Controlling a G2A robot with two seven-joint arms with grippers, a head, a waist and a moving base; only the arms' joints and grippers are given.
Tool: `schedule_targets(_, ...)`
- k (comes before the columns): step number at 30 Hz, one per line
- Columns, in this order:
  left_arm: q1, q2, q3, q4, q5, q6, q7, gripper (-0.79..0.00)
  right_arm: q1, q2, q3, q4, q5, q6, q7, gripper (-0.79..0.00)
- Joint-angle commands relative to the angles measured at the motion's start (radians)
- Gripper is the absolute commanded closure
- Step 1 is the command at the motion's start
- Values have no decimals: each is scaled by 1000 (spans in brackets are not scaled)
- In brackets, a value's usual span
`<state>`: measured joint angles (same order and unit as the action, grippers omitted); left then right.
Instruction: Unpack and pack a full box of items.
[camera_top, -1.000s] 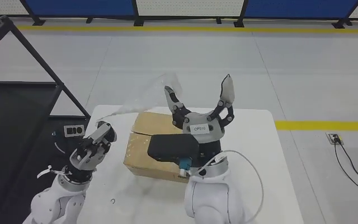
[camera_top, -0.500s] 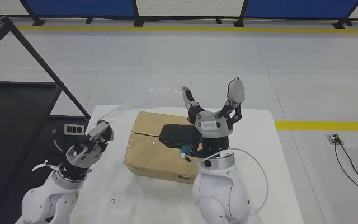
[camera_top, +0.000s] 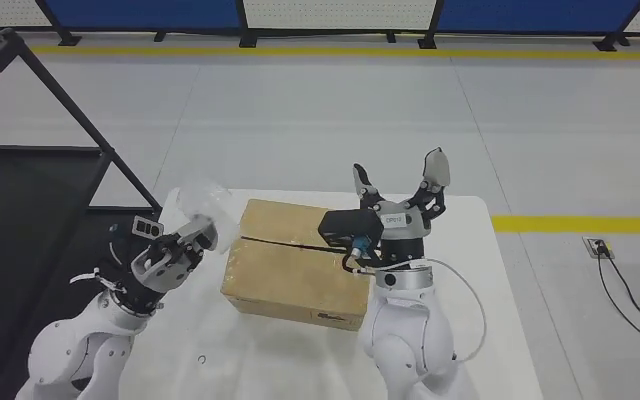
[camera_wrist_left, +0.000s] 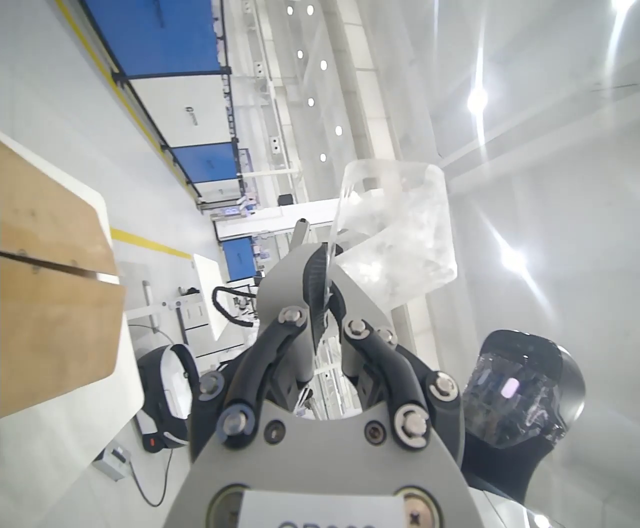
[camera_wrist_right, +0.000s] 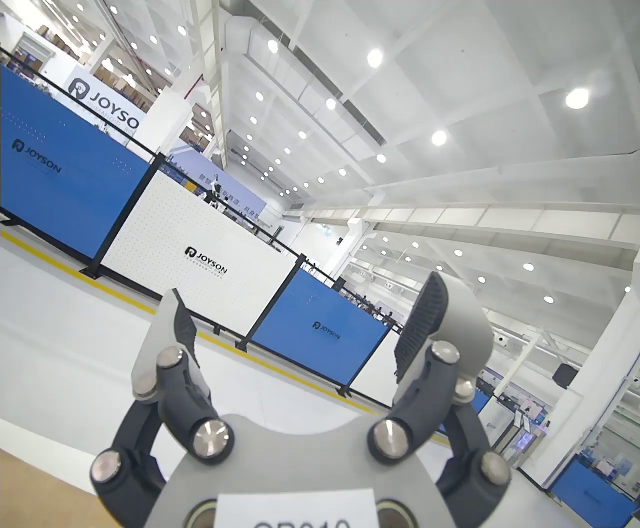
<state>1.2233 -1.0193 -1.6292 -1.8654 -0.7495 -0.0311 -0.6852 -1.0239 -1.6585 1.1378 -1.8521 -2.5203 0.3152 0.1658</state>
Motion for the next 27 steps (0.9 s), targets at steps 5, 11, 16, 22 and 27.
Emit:
schedule_targets(5, -39, 22, -42, -1, 212, 152, -53, 0, -30, 1, 45, 25, 125, 18, -29, -785)
schedule_targets(11, -107, 59, -35, -29, 558, 284, -227, 0, -55, 4, 85, 40, 257, 5, -108, -785)
schedule_targets(16, -237, 100, 14, -100, 940, 346, -462, 0, -68, 7, 104, 59, 333, -10, -161, -785)
schedule_targets(22, -395, 104, 87, -127, 1043, 435, -432, 0, -75, 9, 128, 111, 435, -27, -222, -785)
schedule_targets(27, -481, 79, 110, -75, 746, 490, -316, 0, -84, 11, 121, 129, 574, -166, -230, -785)
